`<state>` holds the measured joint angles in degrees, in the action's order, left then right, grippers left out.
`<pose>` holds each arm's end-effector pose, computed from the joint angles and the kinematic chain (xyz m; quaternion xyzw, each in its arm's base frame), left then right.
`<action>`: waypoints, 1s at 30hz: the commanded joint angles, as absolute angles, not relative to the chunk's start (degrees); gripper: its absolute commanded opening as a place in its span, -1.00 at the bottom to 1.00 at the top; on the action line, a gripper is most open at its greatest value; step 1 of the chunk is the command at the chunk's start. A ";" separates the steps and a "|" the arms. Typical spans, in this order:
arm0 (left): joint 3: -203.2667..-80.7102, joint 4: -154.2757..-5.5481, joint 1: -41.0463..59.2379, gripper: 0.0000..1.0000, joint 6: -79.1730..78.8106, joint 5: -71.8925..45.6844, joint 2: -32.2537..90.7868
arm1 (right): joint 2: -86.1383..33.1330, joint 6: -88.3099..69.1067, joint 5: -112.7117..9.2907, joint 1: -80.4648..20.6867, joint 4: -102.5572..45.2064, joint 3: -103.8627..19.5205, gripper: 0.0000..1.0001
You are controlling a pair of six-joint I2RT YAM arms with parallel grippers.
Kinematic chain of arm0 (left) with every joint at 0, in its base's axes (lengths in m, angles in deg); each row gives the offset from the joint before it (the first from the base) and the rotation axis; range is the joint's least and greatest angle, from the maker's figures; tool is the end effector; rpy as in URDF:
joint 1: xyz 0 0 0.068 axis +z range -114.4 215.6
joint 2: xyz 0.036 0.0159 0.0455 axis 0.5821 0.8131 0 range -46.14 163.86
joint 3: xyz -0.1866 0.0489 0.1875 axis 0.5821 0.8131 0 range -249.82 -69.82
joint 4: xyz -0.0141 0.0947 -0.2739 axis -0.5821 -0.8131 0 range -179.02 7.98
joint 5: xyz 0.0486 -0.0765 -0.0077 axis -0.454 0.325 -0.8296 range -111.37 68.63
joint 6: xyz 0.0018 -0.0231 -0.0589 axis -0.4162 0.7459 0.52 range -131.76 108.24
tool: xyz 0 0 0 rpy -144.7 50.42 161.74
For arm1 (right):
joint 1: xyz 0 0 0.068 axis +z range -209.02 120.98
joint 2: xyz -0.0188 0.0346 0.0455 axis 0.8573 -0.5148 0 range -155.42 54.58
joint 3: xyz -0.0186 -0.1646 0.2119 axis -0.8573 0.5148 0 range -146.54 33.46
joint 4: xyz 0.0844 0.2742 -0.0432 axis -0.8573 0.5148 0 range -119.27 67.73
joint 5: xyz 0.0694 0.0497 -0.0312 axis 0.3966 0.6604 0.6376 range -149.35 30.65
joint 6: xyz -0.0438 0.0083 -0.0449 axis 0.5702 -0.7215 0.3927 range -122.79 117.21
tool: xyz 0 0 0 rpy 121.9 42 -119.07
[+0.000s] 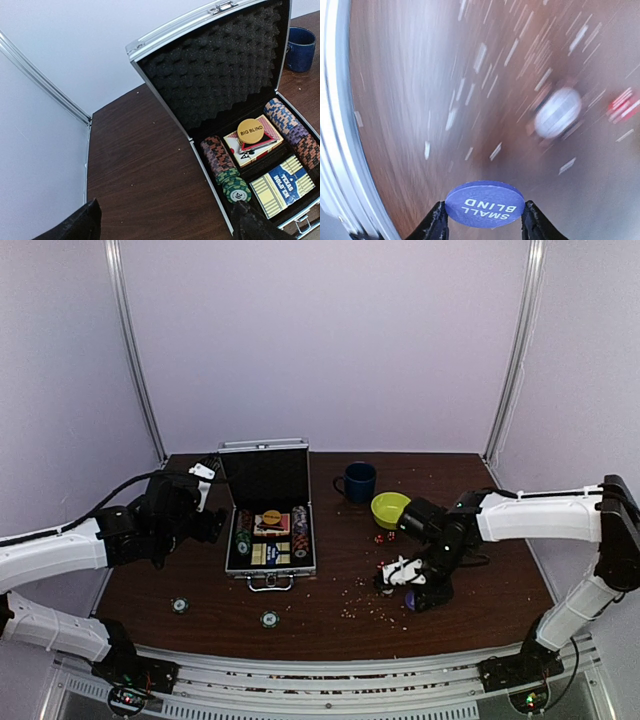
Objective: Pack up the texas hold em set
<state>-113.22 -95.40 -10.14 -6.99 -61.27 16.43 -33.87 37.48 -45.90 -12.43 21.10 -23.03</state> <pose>0.2134 -0.1745 0.2507 0.1348 0.8296 0.0780 0.5363 0.1942 0.2217 0.1584 -0.6869 0.7142 0.1203 0.0599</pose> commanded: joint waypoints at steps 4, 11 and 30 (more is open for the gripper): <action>-114.25 -93.05 -9.76 0.85 -7.72 -61.96 15.14 | -44.41 30.60 -34.82 -10.95 17.66 -43.03 -0.08; -114.18 -93.03 -9.48 0.85 -7.63 -62.88 12.97 | -63.65 25.52 -30.18 -9.09 17.03 -67.19 -0.09; -113.92 -91.75 -3.12 0.85 -6.89 -58.26 7.30 | -88.68 18.02 -36.61 -3.60 13.86 -99.63 -0.05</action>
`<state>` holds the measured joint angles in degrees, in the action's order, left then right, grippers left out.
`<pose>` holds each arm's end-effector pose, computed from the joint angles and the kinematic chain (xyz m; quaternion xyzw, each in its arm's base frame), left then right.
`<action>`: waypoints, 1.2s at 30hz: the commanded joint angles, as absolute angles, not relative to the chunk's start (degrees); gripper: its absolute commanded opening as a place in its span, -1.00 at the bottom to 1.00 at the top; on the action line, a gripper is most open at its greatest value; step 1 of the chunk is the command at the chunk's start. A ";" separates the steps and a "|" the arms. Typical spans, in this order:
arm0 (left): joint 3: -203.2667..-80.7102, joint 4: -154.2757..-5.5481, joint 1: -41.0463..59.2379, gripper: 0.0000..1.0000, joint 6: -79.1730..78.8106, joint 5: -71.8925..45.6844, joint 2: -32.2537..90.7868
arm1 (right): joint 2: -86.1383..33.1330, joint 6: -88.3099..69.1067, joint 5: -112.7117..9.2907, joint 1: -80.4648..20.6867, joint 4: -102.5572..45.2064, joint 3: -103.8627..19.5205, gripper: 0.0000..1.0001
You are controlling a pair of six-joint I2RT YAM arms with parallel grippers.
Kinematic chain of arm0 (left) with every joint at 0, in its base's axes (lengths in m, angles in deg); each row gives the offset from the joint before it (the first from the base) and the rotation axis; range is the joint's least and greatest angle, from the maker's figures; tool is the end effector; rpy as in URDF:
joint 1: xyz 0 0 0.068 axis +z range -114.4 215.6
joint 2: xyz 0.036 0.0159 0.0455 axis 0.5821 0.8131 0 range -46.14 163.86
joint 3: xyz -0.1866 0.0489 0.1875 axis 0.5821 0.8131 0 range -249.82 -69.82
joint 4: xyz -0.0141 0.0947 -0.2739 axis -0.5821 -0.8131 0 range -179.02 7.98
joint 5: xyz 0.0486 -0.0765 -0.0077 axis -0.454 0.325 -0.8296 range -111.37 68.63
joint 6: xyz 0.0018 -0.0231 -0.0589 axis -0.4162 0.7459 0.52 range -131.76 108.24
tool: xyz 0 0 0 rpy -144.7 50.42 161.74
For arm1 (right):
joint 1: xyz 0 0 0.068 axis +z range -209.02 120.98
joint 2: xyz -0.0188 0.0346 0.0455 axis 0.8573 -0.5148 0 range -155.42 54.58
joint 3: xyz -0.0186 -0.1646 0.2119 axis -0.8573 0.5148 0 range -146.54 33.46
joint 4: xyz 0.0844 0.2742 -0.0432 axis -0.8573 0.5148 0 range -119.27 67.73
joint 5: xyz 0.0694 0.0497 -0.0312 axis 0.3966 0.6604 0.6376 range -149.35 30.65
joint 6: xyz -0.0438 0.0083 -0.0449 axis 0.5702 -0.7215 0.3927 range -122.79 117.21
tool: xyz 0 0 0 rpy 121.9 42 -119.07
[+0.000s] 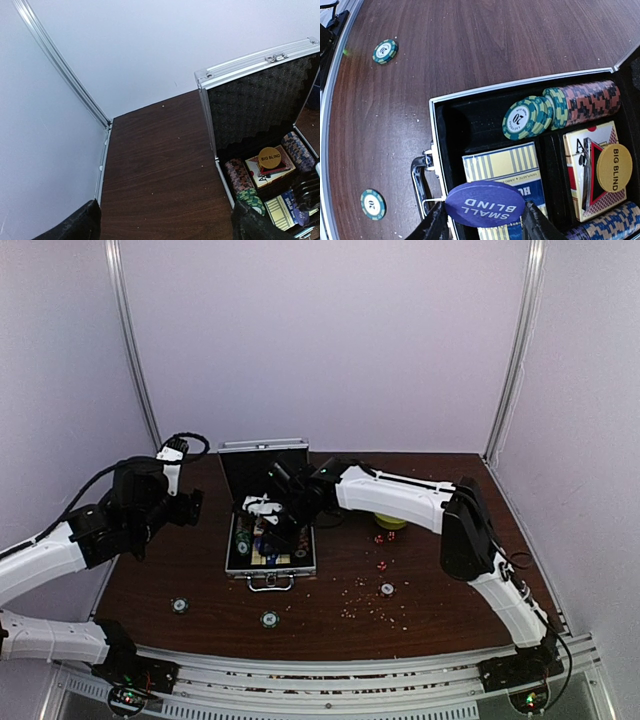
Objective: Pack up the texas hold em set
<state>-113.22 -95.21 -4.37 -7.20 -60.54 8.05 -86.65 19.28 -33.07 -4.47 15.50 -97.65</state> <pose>0.2126 -0.1383 0.2864 0.0662 0.8082 0.0658 0.5815 0.3142 0.4784 0.1909 -0.6294 0.6860 0.2902 0.2214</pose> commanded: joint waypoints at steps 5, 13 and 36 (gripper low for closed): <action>-113.94 -91.85 -2.63 0.85 -6.67 -57.41 7.48 | -89.58 18.41 -38.25 -3.29 13.57 -99.59 -0.04; -113.85 -91.86 -2.33 0.85 -6.64 -57.14 7.53 | -91.20 17.80 -41.35 -3.17 13.38 -99.56 -0.03; -113.35 -92.26 -2.10 0.86 -6.18 -54.28 10.22 | -77.35 18.82 -38.95 -3.27 16.26 -94.22 0.29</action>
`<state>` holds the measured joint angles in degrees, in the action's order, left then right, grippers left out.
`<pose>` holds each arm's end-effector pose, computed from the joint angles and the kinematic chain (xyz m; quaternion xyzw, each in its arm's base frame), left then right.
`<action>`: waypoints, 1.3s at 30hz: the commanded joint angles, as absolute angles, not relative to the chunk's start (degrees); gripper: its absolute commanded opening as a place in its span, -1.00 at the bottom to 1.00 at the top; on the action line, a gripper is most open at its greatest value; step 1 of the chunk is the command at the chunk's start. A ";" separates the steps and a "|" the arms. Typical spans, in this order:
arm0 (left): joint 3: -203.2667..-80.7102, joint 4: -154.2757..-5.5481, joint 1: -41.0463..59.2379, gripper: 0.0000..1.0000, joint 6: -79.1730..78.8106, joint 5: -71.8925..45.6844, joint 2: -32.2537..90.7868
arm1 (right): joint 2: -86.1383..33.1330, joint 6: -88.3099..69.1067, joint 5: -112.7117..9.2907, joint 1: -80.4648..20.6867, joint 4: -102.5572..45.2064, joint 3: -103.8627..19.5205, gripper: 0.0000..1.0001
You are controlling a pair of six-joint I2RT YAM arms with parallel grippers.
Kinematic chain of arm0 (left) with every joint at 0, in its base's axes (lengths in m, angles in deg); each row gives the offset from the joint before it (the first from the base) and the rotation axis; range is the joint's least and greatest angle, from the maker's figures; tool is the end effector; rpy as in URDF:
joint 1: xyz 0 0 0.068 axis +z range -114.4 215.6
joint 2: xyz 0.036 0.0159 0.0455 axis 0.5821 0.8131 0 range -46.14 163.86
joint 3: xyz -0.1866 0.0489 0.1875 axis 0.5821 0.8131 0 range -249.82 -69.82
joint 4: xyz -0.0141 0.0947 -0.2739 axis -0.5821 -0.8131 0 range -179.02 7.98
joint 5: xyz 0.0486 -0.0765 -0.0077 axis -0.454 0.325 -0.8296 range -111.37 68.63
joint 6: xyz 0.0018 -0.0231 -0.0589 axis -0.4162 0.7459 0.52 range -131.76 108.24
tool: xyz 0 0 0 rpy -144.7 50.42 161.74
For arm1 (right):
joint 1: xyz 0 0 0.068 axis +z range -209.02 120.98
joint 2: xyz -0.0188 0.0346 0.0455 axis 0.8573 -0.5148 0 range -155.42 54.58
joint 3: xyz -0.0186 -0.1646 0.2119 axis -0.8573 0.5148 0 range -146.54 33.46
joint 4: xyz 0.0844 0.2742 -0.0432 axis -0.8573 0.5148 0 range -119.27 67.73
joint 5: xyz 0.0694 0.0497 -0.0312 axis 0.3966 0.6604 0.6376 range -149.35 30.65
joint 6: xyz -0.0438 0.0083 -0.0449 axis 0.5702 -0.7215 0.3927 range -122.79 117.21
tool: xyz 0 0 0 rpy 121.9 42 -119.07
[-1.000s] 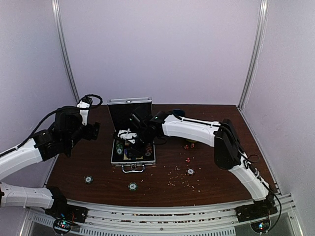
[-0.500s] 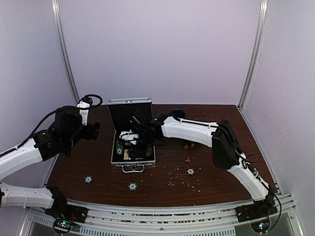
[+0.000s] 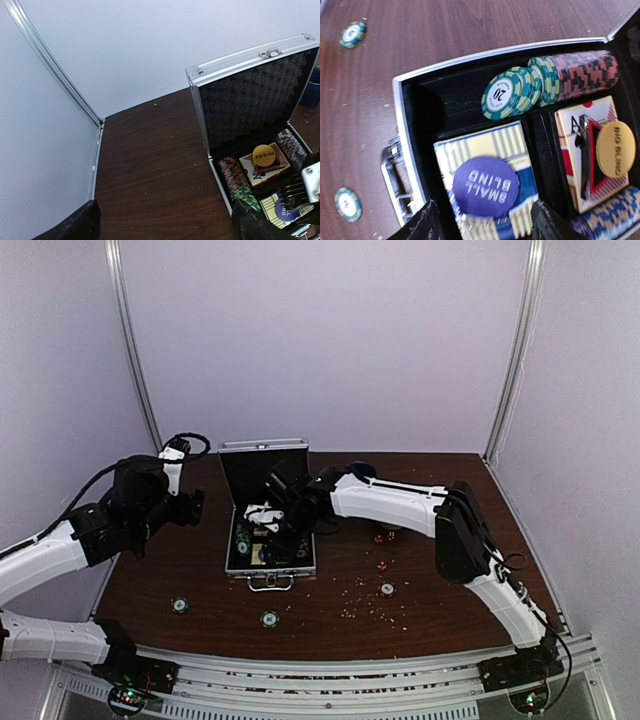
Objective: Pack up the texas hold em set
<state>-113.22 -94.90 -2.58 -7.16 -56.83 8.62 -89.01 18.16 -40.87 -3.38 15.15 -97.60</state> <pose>0.2181 -0.1358 0.2838 0.0727 0.8136 0.0496 0.5748 0.3127 0.4846 0.1660 -0.6222 0.7144 0.2306 0.2221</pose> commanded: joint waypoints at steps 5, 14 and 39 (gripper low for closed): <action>-116.55 -96.14 -2.24 0.75 -4.61 -46.03 16.26 | -60.86 20.41 -37.13 -5.49 8.65 -73.08 0.29; -124.67 -111.42 -8.11 0.53 -3.35 -32.70 26.51 | -34.85 21.12 -27.05 -19.31 -4.77 -39.56 0.32; -130.90 -125.26 -26.81 0.43 -2.18 -22.23 52.67 | -20.65 19.78 -22.27 -43.37 -18.89 -17.27 0.41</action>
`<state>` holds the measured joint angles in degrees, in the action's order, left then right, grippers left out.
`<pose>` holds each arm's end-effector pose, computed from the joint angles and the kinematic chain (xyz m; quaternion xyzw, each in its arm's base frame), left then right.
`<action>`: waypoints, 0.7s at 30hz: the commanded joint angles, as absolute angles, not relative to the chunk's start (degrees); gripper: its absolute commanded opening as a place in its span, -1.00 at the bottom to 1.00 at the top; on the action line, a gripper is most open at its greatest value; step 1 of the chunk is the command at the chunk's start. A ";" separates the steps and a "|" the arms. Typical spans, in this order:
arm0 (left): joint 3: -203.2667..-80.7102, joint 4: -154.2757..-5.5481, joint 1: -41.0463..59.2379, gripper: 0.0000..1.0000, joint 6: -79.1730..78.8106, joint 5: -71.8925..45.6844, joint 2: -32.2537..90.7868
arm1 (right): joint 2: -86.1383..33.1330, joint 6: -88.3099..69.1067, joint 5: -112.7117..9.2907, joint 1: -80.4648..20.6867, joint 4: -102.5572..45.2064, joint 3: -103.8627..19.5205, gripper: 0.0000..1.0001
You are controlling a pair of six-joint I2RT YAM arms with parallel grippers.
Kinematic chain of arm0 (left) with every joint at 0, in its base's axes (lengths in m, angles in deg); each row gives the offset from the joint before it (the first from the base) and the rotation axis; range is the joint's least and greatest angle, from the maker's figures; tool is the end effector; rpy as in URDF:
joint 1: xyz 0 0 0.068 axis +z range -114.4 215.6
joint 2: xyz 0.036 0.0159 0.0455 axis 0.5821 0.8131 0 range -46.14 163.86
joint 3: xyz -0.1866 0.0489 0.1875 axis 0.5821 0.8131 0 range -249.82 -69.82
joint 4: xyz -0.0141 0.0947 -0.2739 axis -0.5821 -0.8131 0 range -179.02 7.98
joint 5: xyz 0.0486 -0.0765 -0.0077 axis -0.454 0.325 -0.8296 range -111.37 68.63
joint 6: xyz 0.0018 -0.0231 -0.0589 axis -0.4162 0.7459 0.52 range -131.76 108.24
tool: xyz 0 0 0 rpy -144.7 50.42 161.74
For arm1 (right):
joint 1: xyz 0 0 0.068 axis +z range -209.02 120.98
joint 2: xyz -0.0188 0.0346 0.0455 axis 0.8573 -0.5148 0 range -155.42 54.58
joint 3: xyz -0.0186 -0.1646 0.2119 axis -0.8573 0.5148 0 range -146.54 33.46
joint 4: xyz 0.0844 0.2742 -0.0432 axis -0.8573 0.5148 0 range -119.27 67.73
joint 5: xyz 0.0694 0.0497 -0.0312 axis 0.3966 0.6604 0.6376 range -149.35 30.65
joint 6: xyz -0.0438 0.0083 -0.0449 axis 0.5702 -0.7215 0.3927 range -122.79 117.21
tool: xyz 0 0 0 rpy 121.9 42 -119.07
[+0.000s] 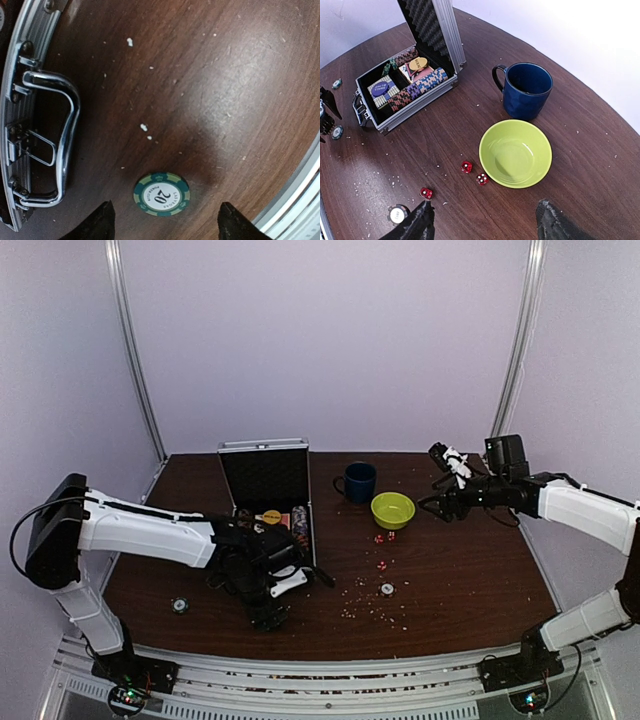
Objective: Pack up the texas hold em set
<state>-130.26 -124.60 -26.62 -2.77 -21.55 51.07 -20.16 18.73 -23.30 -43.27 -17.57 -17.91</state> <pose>0.1547 -0.2936 0.1342 0.4459 0.8903 -0.0526 0.0764 0.3010 0.1146 0.2451 -0.4048 0.7539 0.2521 0.4519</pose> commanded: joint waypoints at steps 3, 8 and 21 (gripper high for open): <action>-131.14 -125.30 -26.81 0.43 -1.84 -23.00 53.97 | -20.70 20.18 -22.26 -43.37 -18.74 -17.25 0.41; -131.42 -125.46 -26.81 0.38 -2.13 -23.61 55.90 | -20.97 20.57 -22.44 -43.37 -18.61 -17.08 0.41; -132.06 -125.18 -26.81 0.05 -2.81 -22.48 58.06 | -21.23 21.30 -22.09 -43.37 -18.11 -17.07 0.41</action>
<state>-131.51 -125.63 -26.66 -2.61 -22.64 56.21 -20.71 20.44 -23.10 -43.27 -17.54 -17.61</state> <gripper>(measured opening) 0.554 0.706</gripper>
